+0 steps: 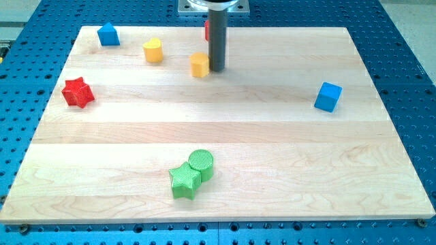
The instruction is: Slide the hexagon to the right of the yellow heart
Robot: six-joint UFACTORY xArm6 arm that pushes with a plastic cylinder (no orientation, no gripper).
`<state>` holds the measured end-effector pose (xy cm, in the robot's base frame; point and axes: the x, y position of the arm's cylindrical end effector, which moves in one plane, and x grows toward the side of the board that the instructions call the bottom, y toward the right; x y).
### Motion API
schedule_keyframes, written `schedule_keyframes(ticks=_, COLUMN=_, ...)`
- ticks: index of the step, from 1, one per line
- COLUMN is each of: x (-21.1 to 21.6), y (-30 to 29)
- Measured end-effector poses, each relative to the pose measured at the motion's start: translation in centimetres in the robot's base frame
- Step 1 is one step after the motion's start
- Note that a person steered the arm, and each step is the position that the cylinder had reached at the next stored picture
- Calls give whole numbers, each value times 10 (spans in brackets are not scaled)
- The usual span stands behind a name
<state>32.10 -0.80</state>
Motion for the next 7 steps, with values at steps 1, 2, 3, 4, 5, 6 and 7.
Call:
schedule_keyframes(ticks=1, x=72, y=-12)
schedule_keyframes(ticks=2, x=18, y=-39)
schedule_keyframes(ticks=3, x=29, y=-18)
schedule_keyframes(ticks=4, x=-3, y=9)
schedule_keyframes(ticks=5, x=-5, y=-40)
schedule_keyframes(ticks=6, x=-9, y=-64)
schedule_keyframes(ticks=7, x=0, y=-30)
